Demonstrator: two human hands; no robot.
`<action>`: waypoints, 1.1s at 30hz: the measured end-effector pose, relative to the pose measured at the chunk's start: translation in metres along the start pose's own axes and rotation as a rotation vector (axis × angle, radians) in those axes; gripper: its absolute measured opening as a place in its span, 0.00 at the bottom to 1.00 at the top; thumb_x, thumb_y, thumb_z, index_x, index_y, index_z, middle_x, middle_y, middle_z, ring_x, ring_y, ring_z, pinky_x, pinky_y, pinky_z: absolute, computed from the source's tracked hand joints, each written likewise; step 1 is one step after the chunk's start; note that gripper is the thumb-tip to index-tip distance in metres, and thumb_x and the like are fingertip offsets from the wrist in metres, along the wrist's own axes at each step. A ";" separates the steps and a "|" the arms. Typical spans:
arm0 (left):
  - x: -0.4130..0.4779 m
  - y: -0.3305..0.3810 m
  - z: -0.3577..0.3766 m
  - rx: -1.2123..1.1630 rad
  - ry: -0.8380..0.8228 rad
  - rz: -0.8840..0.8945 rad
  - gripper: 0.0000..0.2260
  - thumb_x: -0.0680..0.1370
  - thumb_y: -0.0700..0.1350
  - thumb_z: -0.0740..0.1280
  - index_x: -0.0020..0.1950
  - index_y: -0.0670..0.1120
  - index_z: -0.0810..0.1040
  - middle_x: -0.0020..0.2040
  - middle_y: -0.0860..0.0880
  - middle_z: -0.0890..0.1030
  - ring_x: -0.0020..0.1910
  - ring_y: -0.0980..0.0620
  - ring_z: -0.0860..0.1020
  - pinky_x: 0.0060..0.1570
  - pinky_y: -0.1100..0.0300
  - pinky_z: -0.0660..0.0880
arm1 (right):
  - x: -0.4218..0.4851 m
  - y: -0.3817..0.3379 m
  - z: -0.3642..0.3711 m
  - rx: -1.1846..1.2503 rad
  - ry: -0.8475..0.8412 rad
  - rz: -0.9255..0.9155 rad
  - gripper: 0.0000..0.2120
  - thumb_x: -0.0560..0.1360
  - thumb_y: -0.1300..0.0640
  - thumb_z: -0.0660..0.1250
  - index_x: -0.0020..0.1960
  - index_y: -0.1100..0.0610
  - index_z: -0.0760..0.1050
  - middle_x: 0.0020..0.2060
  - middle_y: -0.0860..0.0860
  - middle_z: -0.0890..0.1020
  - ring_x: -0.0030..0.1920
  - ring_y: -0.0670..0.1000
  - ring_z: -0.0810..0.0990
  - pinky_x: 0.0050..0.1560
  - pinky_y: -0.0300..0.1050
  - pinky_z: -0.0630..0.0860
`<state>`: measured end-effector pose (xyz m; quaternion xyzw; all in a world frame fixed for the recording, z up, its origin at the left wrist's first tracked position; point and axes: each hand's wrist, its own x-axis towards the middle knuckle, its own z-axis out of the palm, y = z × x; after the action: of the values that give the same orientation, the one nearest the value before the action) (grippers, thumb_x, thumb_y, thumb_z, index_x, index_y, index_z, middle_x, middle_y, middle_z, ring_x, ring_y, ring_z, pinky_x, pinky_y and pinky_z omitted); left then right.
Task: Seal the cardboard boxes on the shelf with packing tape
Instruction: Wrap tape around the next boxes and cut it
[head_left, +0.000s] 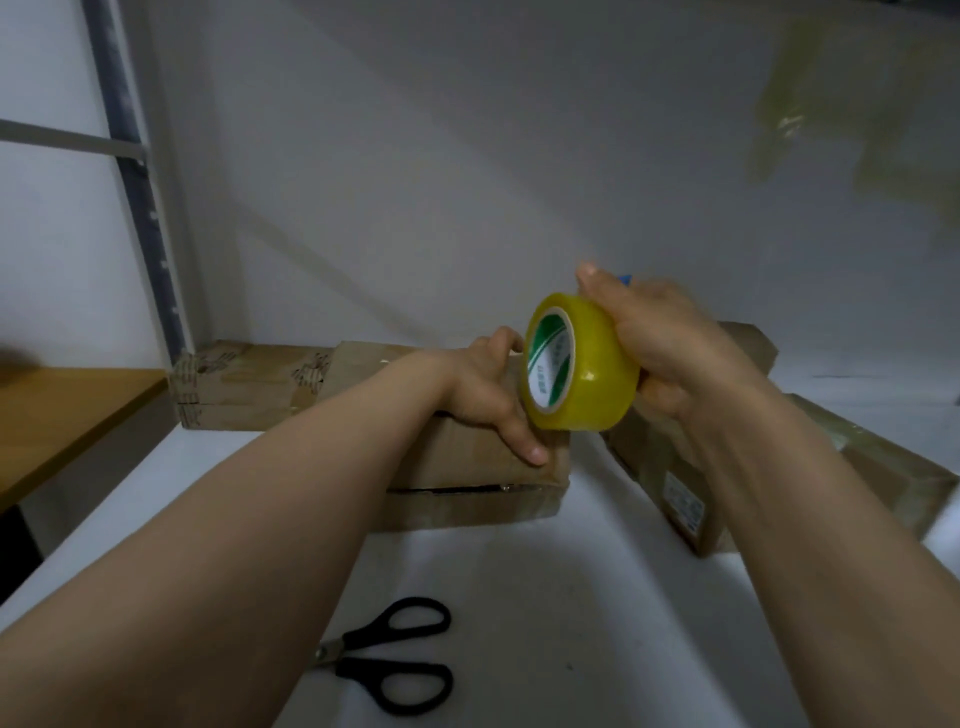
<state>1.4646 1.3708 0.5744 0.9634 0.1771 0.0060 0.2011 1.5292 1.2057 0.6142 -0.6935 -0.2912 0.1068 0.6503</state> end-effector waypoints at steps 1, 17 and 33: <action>-0.001 0.000 0.000 0.021 0.003 0.005 0.56 0.54 0.64 0.84 0.74 0.55 0.56 0.70 0.50 0.66 0.68 0.47 0.70 0.68 0.44 0.71 | -0.004 -0.003 -0.001 -0.023 -0.010 -0.015 0.14 0.79 0.46 0.69 0.48 0.58 0.78 0.38 0.54 0.82 0.38 0.52 0.83 0.43 0.51 0.82; -0.006 0.002 0.005 0.075 0.085 0.105 0.42 0.63 0.57 0.82 0.73 0.50 0.70 0.67 0.50 0.74 0.59 0.49 0.75 0.61 0.54 0.75 | -0.085 0.046 -0.011 -0.003 -0.070 0.055 0.06 0.81 0.52 0.66 0.51 0.54 0.78 0.35 0.52 0.75 0.32 0.49 0.73 0.37 0.48 0.72; -0.025 0.016 -0.001 0.271 0.013 0.107 0.39 0.70 0.62 0.76 0.77 0.48 0.69 0.72 0.48 0.75 0.68 0.47 0.74 0.69 0.53 0.70 | -0.083 0.073 -0.013 -0.032 -0.125 0.213 0.07 0.79 0.50 0.68 0.51 0.48 0.85 0.44 0.53 0.87 0.50 0.58 0.86 0.59 0.63 0.80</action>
<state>1.4464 1.3492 0.5824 0.9898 0.1257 -0.0011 0.0672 1.4883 1.1503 0.5263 -0.7229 -0.2576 0.2136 0.6045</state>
